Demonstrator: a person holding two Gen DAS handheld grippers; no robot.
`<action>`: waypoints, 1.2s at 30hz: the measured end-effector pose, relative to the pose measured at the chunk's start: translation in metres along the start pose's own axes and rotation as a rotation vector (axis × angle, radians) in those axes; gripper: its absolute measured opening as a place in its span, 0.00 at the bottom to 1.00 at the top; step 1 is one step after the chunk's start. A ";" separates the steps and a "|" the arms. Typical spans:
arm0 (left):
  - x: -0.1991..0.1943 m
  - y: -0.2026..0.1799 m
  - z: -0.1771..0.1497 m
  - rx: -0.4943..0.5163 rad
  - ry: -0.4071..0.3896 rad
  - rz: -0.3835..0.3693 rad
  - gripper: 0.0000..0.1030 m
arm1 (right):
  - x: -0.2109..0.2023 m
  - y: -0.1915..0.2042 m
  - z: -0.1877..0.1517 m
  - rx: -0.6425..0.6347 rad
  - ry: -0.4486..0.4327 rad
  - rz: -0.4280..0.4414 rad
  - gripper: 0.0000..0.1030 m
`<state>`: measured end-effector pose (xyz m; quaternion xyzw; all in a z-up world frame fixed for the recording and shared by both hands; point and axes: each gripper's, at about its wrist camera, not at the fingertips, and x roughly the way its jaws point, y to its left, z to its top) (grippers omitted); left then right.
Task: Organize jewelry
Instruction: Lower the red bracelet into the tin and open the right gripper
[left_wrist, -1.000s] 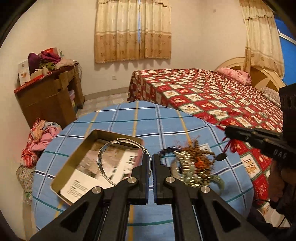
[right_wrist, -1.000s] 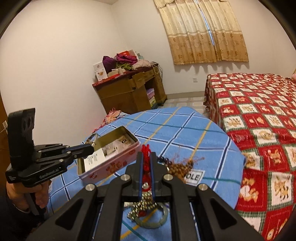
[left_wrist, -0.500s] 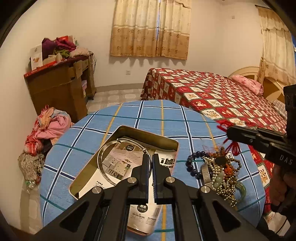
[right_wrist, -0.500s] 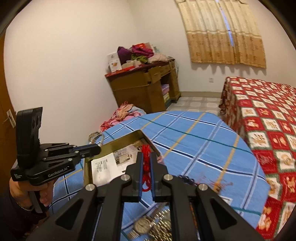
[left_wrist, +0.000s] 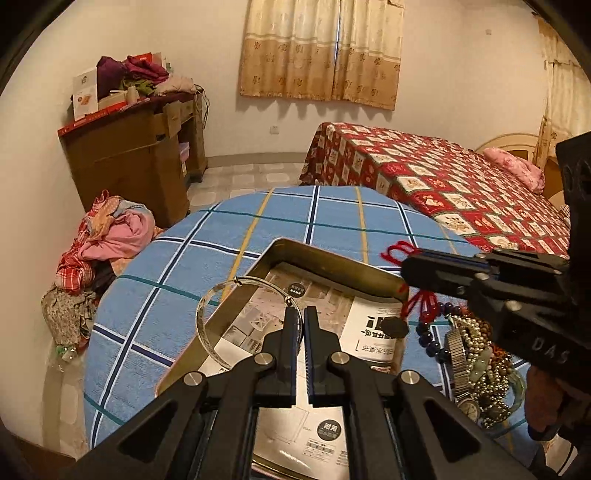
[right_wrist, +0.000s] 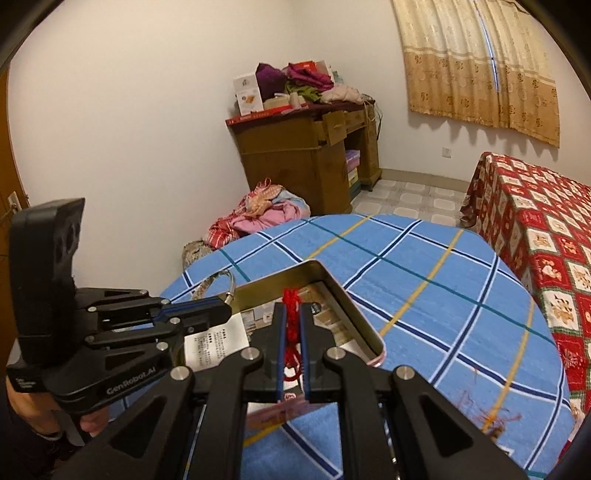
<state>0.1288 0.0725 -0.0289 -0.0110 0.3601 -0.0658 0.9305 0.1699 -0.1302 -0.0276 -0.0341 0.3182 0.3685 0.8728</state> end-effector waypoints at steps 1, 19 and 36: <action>0.001 0.001 0.000 -0.001 0.004 0.001 0.02 | 0.005 0.000 0.000 -0.003 0.009 -0.004 0.09; 0.024 -0.005 -0.001 0.051 0.061 0.016 0.03 | 0.040 -0.001 -0.007 -0.010 0.095 -0.074 0.09; 0.026 -0.006 0.004 0.064 0.067 0.074 0.05 | 0.038 -0.004 -0.008 0.010 0.085 -0.118 0.46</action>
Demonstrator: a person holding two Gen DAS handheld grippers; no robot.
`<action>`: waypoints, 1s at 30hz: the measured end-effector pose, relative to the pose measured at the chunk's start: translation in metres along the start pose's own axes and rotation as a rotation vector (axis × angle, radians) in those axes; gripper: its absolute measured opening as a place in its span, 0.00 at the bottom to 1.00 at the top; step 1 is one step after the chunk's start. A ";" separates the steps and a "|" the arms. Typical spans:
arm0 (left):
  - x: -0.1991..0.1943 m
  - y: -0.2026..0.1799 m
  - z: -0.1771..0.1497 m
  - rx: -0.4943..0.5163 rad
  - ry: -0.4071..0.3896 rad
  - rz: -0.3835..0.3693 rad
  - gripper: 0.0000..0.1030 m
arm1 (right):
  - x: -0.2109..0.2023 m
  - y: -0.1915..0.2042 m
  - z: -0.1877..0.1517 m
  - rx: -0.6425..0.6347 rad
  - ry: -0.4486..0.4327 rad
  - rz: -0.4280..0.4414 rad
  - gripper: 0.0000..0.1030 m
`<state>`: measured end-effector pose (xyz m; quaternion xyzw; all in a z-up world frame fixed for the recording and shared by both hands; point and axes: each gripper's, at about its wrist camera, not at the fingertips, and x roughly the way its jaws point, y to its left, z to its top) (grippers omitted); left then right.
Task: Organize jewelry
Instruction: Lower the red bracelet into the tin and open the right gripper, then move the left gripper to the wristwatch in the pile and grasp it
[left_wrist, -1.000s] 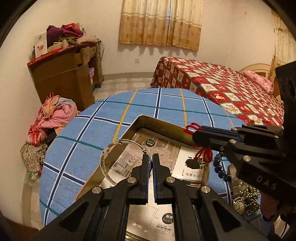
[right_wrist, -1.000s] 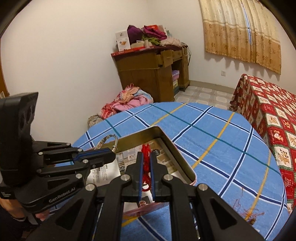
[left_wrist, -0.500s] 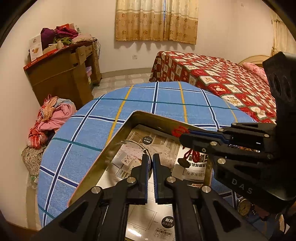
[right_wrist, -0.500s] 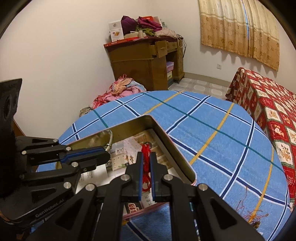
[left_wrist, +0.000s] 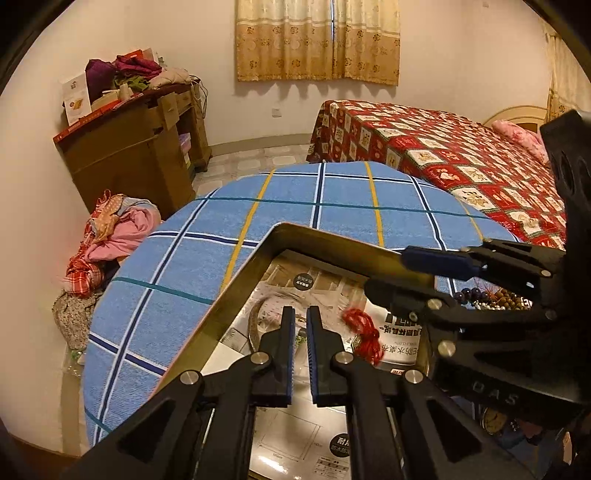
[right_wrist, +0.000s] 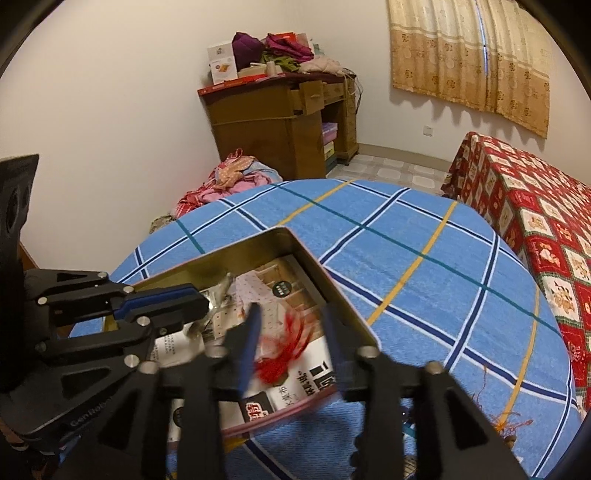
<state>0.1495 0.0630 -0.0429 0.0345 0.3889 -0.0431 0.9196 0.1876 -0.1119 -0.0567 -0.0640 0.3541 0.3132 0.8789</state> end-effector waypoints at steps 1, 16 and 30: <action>-0.001 0.000 0.000 0.004 -0.001 0.012 0.06 | -0.002 -0.001 0.000 0.002 -0.005 -0.004 0.52; -0.030 0.011 -0.020 -0.072 -0.077 0.085 0.64 | -0.059 -0.029 -0.026 0.046 -0.056 -0.048 0.62; -0.064 -0.064 -0.062 0.007 -0.148 0.057 0.64 | -0.114 -0.065 -0.092 0.174 -0.049 -0.132 0.62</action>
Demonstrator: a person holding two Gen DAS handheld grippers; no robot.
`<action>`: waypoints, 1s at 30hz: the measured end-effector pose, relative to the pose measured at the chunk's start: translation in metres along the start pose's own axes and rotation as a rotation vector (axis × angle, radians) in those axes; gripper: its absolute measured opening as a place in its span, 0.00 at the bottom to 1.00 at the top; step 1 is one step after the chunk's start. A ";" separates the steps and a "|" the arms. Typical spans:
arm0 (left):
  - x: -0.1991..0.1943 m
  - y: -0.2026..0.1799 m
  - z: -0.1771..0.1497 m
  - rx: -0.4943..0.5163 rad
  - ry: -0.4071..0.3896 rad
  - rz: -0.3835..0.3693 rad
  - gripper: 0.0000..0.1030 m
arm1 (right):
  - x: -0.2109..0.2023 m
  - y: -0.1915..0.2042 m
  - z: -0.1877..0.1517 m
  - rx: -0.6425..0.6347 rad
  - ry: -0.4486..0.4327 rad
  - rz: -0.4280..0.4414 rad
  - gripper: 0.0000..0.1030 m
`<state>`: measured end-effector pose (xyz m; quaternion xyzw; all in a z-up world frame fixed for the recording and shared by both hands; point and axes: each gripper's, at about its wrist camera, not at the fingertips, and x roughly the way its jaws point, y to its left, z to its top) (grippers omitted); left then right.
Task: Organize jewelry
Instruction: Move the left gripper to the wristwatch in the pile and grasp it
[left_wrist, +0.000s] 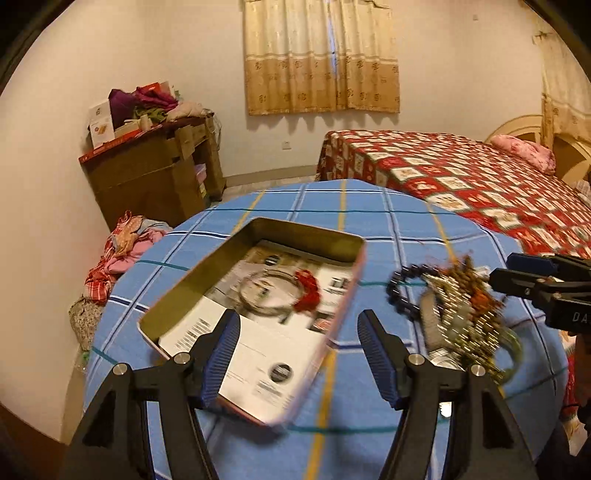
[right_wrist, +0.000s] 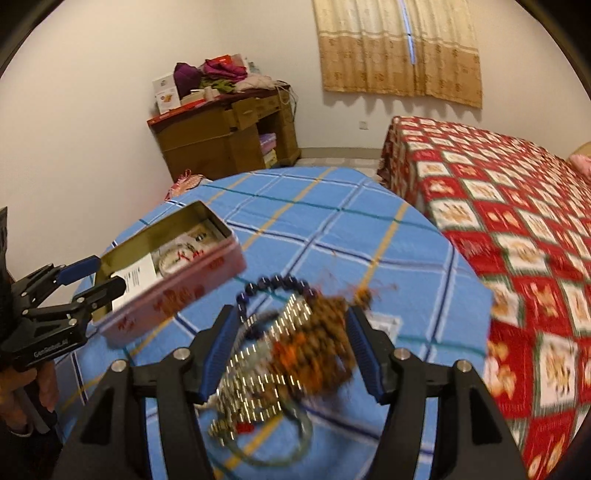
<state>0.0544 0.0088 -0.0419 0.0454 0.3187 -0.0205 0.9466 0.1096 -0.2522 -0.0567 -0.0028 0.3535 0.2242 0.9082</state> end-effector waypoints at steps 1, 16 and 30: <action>-0.002 -0.004 -0.003 0.005 0.000 -0.008 0.64 | -0.003 -0.001 -0.006 0.007 0.003 0.001 0.62; 0.002 -0.034 -0.024 0.047 0.044 -0.047 0.64 | 0.007 0.020 -0.040 -0.031 0.066 0.081 0.45; -0.002 -0.039 -0.026 0.047 0.045 -0.076 0.64 | -0.022 0.021 -0.032 -0.026 -0.051 0.120 0.12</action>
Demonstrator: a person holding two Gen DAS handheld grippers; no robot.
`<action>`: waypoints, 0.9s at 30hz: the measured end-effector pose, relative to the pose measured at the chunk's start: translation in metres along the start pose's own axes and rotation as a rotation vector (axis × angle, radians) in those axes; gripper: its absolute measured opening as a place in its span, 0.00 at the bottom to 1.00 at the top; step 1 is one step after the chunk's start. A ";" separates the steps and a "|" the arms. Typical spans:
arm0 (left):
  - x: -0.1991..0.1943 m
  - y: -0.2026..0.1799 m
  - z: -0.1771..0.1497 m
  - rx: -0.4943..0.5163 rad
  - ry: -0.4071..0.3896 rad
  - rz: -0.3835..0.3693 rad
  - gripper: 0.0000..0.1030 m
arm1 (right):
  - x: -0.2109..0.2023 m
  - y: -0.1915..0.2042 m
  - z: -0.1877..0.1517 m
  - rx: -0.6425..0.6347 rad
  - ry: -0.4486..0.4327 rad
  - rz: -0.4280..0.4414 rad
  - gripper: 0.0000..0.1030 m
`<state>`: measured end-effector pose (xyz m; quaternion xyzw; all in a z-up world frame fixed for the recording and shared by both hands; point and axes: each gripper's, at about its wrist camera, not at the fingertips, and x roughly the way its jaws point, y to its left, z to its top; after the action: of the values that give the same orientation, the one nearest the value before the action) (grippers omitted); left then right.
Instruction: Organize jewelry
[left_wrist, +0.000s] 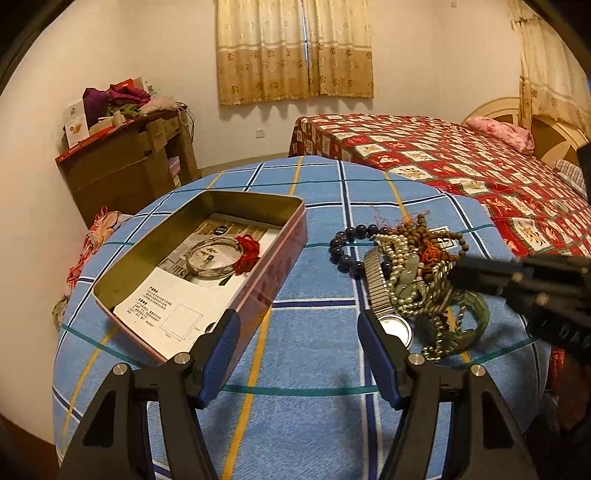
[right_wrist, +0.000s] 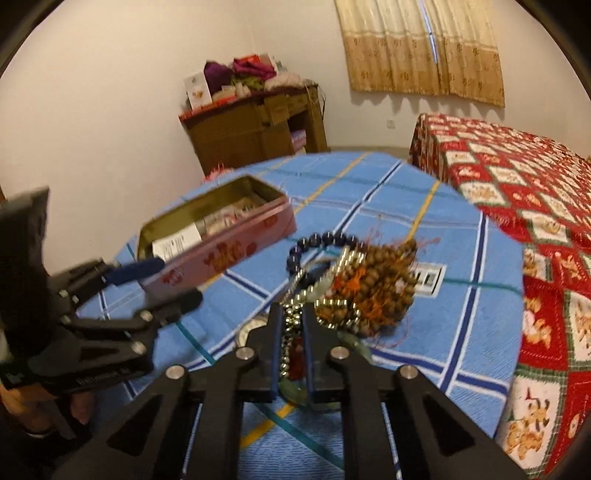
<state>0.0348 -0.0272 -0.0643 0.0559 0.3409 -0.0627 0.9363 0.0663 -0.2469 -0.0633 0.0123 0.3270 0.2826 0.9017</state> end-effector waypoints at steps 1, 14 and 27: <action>0.000 -0.001 0.001 0.004 -0.001 -0.003 0.64 | -0.003 -0.001 0.002 0.004 -0.013 -0.002 0.12; 0.031 -0.025 0.015 0.025 0.070 -0.108 0.64 | -0.025 -0.027 0.014 0.025 -0.100 -0.118 0.12; 0.064 -0.039 0.022 0.041 0.201 -0.192 0.31 | -0.008 -0.031 -0.007 0.033 -0.048 -0.080 0.12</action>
<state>0.0911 -0.0743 -0.0908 0.0484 0.4356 -0.1530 0.8857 0.0727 -0.2780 -0.0709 0.0206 0.3103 0.2406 0.9195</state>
